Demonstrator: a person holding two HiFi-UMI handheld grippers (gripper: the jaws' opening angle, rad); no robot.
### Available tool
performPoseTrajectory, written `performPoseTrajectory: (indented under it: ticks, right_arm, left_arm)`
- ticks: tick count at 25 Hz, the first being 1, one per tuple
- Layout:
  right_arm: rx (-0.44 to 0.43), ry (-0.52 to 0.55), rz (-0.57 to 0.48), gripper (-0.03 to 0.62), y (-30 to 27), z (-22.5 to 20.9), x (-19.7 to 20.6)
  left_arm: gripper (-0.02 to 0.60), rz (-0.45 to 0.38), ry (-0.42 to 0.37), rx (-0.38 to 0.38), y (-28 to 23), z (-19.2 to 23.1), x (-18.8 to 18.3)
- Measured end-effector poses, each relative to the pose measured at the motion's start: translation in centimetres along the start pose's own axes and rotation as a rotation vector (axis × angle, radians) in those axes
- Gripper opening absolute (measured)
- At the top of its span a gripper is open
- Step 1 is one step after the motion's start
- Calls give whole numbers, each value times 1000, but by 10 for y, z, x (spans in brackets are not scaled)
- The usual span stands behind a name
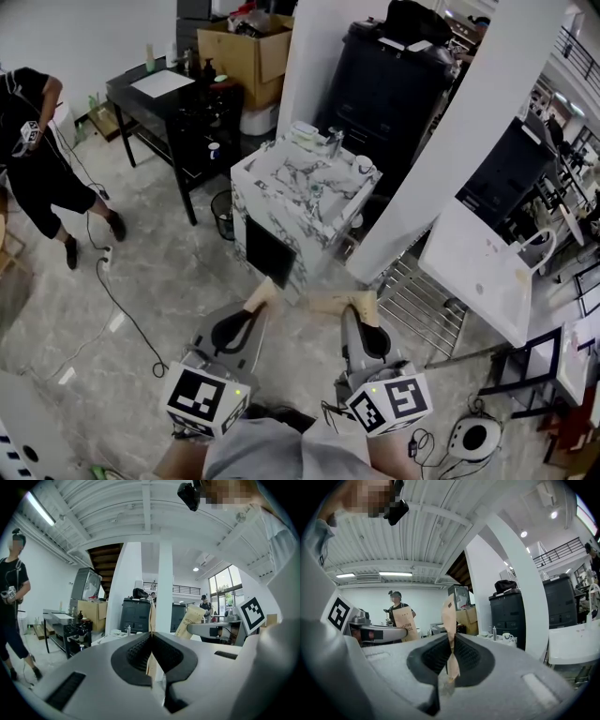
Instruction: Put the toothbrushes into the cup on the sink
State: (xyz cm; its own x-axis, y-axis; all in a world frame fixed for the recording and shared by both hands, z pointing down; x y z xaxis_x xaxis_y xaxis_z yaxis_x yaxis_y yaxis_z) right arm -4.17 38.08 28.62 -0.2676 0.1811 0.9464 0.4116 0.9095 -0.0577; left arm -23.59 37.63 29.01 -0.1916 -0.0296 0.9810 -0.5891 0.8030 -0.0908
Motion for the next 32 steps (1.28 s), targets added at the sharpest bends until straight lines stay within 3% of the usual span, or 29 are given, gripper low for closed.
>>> performPoseTrajectory:
  ticks: [19, 32]
  right_arm:
    - [121, 3, -40, 8, 25, 19, 11]
    - [159, -2, -35, 8, 16, -24, 9]
  left_arm:
    - [9, -37, -7, 120, 10, 1, 5]
    - [9, -33, -1, 147, -36, -8, 10]
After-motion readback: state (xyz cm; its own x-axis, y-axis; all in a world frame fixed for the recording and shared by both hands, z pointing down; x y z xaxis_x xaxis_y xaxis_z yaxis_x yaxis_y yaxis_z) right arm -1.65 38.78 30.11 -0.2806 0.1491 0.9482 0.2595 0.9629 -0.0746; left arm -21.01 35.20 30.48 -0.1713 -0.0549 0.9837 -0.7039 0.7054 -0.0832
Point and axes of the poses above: the fingertips, and each gripper's own axes: y backward along the fingers, z to its left, x out of its underside, the point moved 6 cm from there along y, backward along the fingers, and after that the axes turned 13 degrees about -y, right-handed, at the moved point
